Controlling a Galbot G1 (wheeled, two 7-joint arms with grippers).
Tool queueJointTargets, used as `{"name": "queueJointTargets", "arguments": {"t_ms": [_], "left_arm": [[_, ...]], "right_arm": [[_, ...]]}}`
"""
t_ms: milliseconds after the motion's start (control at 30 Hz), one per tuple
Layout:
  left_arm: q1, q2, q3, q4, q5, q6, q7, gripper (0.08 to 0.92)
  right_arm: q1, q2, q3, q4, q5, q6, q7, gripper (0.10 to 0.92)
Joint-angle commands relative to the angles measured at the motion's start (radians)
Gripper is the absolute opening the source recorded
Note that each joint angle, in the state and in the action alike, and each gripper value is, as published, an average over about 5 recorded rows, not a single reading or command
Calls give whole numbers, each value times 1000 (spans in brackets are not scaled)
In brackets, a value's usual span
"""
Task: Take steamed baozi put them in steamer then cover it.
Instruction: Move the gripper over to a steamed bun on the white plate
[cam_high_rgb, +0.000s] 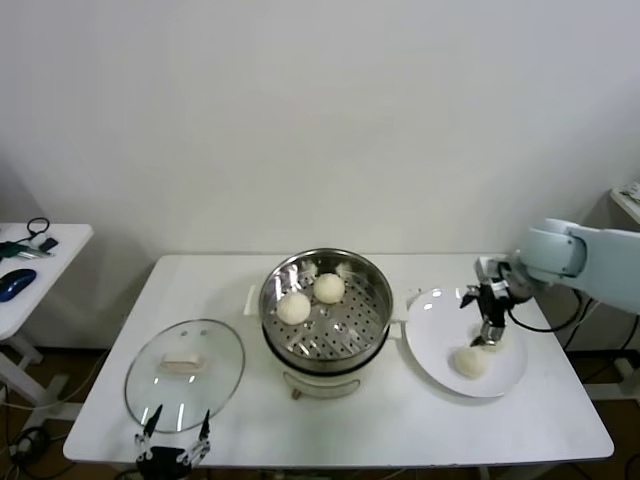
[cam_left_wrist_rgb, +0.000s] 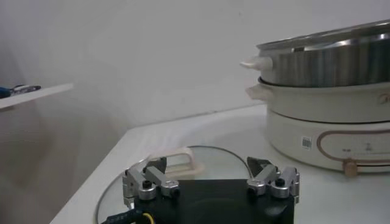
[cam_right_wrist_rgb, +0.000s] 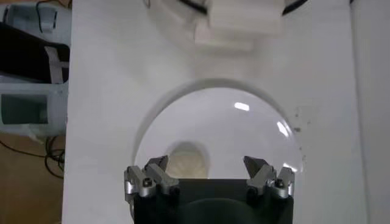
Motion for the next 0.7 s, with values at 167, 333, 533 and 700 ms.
{"name": "queueJointTargets", "arguments": {"t_ms": [167,333,533,700], "left_arm": [[-2,-9,2,5,5,-3,0,823],[-2,-9,-2,9,4,-2,0,823],[-3,-10,-4,14,4,-1,0,823],[-2,-9,-6,16,4,0,0,823]], "right_arm": [[-356,-18,262,-148,-140,9,24,823],[-401,31,287,-189,-146,6,30,823],[-447,72,314,-222,-141,2,36,823],[-441,76,306,-211,-142,1,28,823]]}}
